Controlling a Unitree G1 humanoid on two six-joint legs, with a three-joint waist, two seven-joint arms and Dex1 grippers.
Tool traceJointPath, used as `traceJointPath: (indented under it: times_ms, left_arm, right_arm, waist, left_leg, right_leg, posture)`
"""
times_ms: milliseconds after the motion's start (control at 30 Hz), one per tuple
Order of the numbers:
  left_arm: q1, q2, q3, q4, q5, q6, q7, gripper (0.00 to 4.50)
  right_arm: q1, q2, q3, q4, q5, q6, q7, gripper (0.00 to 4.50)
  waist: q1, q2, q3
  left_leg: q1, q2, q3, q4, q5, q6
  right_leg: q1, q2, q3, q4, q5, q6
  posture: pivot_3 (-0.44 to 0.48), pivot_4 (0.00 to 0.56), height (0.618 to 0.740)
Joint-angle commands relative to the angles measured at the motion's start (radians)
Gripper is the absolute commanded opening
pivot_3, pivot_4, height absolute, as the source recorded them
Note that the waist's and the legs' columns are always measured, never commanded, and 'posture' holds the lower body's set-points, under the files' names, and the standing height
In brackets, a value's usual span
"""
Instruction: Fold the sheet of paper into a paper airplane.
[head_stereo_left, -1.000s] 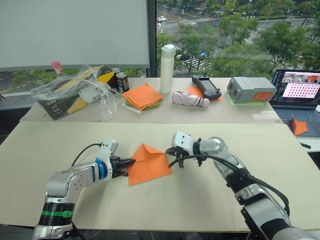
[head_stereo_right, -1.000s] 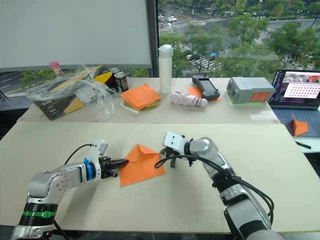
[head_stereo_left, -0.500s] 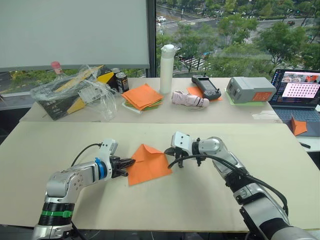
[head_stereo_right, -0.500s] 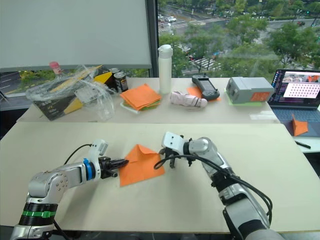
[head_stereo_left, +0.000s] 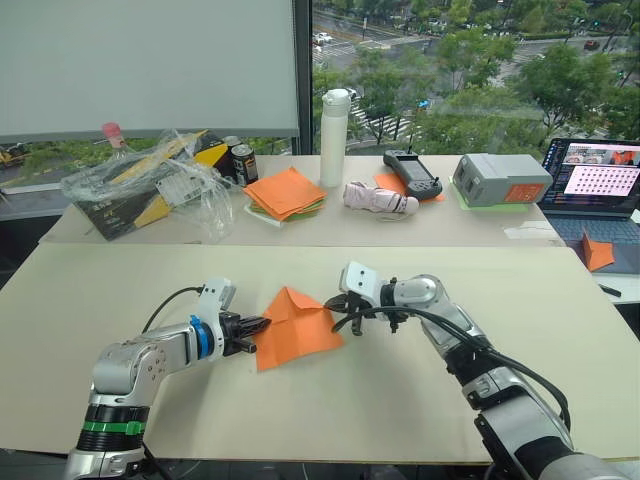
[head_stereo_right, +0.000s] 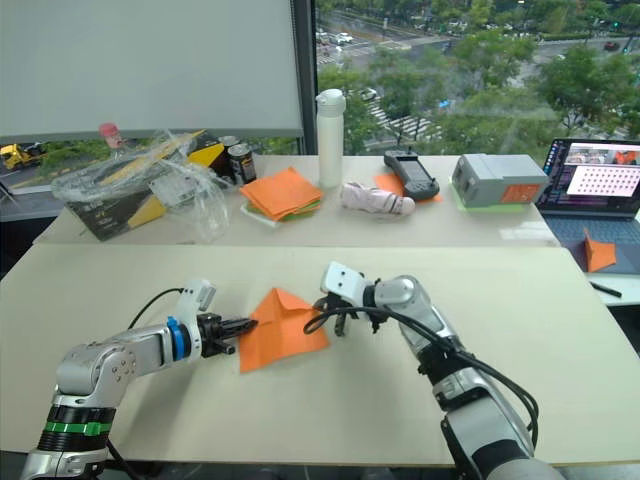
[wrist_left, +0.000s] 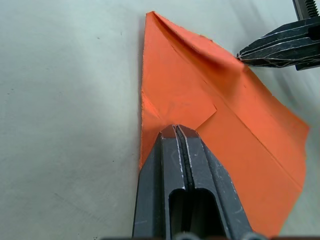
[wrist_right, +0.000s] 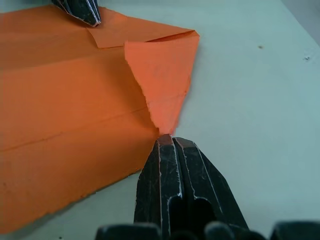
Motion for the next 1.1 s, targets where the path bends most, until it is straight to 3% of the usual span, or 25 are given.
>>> traceJointPath:
  times_ms: [33, 367, 600, 833, 1100]
  left_arm:
    - [0.021, 0.004, -0.024, 0.014, 0.013, 0.026, 0.012, 0.02]
    - [0.021, 0.005, -0.022, 0.014, 0.011, 0.029, 0.012, 0.02]
    - [0.027, 0.006, -0.017, 0.007, 0.008, 0.035, 0.014, 0.02]
    - [0.027, 0.003, -0.021, 0.011, 0.010, 0.034, 0.012, 0.00]
    - [0.012, 0.002, -0.032, 0.026, 0.015, 0.029, 0.008, 0.00]
  right_arm:
    - [-0.003, 0.005, -0.025, -0.045, 0.032, 0.018, 0.010, 0.00]
    - [-0.030, -0.018, -0.042, -0.002, 0.034, 0.011, 0.005, 0.00]
    - [0.008, -0.051, -0.091, -0.107, 0.122, 0.167, 0.074, 0.00]
    - [0.061, -0.067, -0.125, -0.228, 0.174, 0.313, 0.043, 2.25]
    - [0.075, -0.020, -0.136, -0.285, 0.212, 0.460, -0.025, 2.25]
  waist:
    - [0.000, 0.000, 0.000]
    - [0.000, 0.000, 0.000]
    - [0.001, 0.000, 0.000]
    - [0.002, 0.000, 0.000]
    - [0.005, 0.000, 0.000]
  left_leg:
    - [0.000, 0.000, 0.000, 0.000, 0.000, 0.000]
    - [0.000, 0.000, 0.000, 0.000, 0.000, 0.000]
    - [0.000, 0.000, 0.000, 0.000, 0.000, 0.000]
    - [0.000, 0.000, 0.000, 0.000, 0.000, 0.000]
    - [0.000, 0.000, 0.000, 0.000, 0.000, 0.000]
  right_leg:
    - [0.000, 0.000, 0.000, 0.000, 0.000, 0.000]
    - [0.000, 0.000, 0.000, 0.000, 0.000, 0.000]
    - [0.000, 0.000, 0.000, 0.000, 0.000, 0.000]
    - [0.000, 0.000, 0.000, 0.000, 0.000, 0.000]
    - [0.000, 0.000, 0.000, 0.000, 0.000, 0.000]
  posture:
    - [0.000, 0.150, 0.740]
    - [0.000, 0.150, 0.740]
    - [0.000, 0.150, 0.740]
    - [0.000, 0.150, 0.740]
    - [0.000, 0.150, 0.740]
